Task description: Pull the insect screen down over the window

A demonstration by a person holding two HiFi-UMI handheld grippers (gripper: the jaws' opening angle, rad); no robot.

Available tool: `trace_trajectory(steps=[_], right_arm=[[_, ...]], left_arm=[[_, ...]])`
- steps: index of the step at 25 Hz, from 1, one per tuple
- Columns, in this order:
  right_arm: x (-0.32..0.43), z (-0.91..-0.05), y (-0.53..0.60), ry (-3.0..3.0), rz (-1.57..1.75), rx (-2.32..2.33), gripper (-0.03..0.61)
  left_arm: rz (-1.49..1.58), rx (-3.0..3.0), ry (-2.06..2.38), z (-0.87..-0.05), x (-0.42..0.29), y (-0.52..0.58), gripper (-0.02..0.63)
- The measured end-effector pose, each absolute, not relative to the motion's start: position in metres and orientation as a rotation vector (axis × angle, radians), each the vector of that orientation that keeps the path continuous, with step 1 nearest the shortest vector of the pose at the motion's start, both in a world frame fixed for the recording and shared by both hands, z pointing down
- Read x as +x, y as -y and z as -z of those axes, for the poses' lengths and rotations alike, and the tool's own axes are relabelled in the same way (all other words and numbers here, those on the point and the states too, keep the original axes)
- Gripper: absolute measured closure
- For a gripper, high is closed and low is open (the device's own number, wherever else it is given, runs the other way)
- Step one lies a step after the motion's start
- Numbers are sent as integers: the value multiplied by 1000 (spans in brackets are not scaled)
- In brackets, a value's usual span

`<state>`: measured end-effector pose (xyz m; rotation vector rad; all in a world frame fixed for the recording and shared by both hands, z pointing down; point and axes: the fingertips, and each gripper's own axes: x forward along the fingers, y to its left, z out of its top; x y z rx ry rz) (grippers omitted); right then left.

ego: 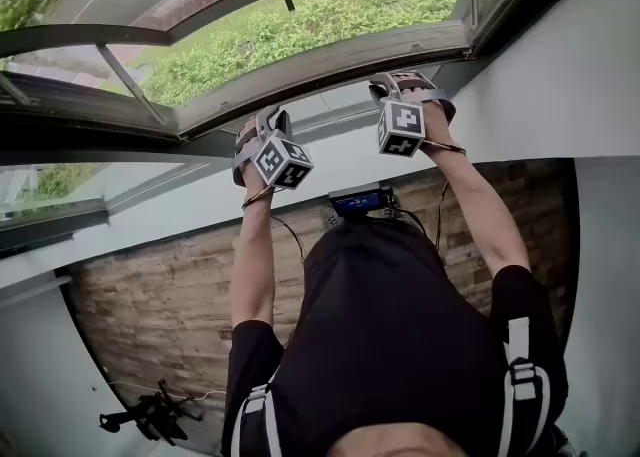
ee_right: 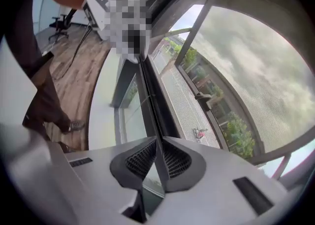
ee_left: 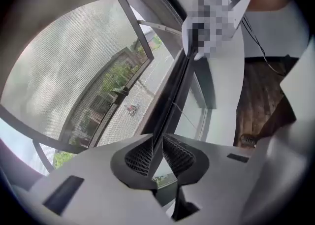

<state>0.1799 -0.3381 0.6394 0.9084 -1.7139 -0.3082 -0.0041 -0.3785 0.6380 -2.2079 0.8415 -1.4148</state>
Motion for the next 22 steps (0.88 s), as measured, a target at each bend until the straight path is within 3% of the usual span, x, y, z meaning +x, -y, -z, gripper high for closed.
trace_trajectory(steps=[15, 22], right_arm=[[131, -566, 253, 2645, -257, 1210, 541], [129, -544, 178, 2914, -577, 1375, 541]], left_arm=[[1014, -2768, -1267, -595, -32, 259, 561], [411, -3098, -1263, -533, -30, 225, 580]])
